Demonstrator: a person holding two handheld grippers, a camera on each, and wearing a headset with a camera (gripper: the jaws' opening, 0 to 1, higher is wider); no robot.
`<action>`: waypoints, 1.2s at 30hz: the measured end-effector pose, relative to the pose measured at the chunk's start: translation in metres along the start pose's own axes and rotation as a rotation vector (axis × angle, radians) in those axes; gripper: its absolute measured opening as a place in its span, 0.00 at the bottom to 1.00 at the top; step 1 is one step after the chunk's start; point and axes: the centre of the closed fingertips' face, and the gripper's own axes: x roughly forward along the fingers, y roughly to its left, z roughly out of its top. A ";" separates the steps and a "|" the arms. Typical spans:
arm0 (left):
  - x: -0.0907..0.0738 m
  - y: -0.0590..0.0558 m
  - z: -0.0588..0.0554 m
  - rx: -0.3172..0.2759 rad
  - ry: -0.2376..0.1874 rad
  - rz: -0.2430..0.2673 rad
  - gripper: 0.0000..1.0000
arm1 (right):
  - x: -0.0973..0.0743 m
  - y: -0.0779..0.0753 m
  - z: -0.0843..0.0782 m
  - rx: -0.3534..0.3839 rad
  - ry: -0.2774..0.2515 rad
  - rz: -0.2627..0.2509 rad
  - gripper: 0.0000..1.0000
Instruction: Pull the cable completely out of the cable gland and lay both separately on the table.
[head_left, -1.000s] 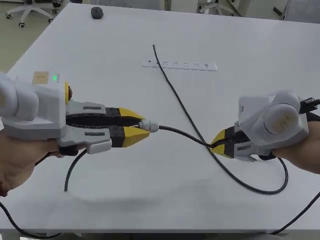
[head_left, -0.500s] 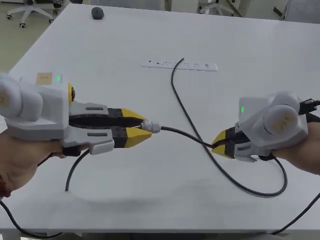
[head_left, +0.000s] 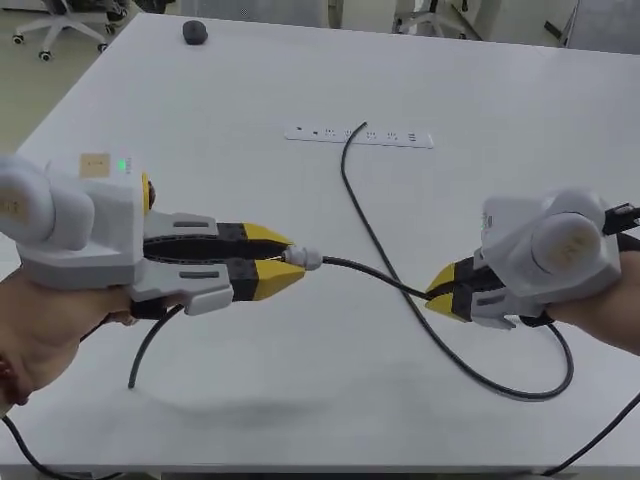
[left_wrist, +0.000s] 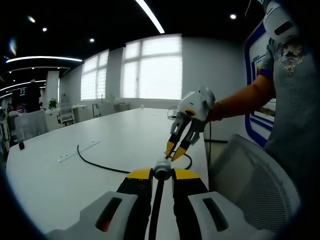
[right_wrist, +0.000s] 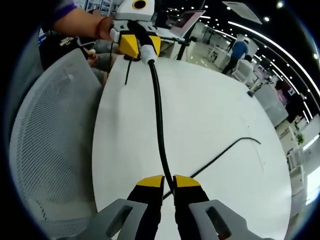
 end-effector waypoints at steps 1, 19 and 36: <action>0.000 0.001 0.000 -0.001 0.000 0.003 0.15 | -0.001 0.000 0.004 0.011 -0.019 0.000 0.05; 0.003 0.000 -0.002 -0.003 0.018 0.003 0.15 | -0.022 0.002 0.082 -0.079 -0.182 -0.039 0.11; 0.006 -0.006 -0.001 0.018 0.023 -0.026 0.15 | -0.010 0.022 0.129 -0.230 -0.221 0.033 0.04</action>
